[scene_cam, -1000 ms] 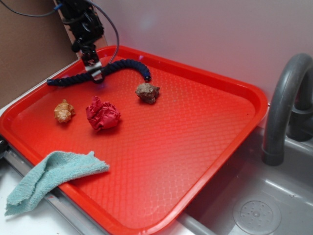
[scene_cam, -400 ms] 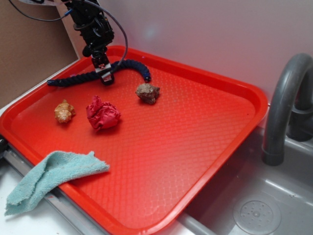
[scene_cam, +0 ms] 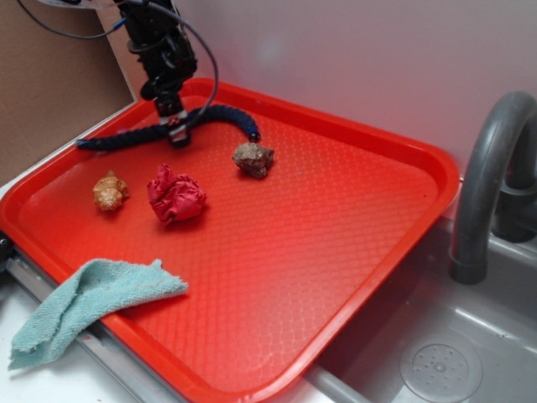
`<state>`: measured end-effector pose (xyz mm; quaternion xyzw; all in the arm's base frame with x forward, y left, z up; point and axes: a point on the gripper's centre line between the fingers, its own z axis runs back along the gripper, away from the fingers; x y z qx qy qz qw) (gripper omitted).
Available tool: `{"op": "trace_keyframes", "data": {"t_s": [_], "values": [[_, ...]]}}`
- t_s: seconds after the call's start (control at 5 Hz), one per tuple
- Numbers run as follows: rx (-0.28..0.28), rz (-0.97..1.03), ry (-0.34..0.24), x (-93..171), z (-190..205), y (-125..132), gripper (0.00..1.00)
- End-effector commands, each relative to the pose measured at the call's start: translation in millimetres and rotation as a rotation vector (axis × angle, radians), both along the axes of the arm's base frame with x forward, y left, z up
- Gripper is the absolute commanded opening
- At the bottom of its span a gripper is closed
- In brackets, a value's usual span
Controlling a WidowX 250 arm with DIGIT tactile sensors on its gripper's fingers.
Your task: Grab the blue rope.
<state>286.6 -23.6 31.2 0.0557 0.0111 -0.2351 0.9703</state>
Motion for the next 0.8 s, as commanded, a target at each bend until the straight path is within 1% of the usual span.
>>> {"op": "trace_keyframes", "data": {"t_s": [0.0,0.2,0.4,0.6], "values": [[-0.011,0.176,-0.184,-9.3,116.5,-42.3,0.0],[-0.11,0.303,-0.207,-33.3,168.6,-53.7,0.0],[-0.155,0.339,-0.282,-47.6,217.7,-59.9,0.0],[-0.177,0.359,-0.295,-52.8,216.4,-57.7,0.0]]}}
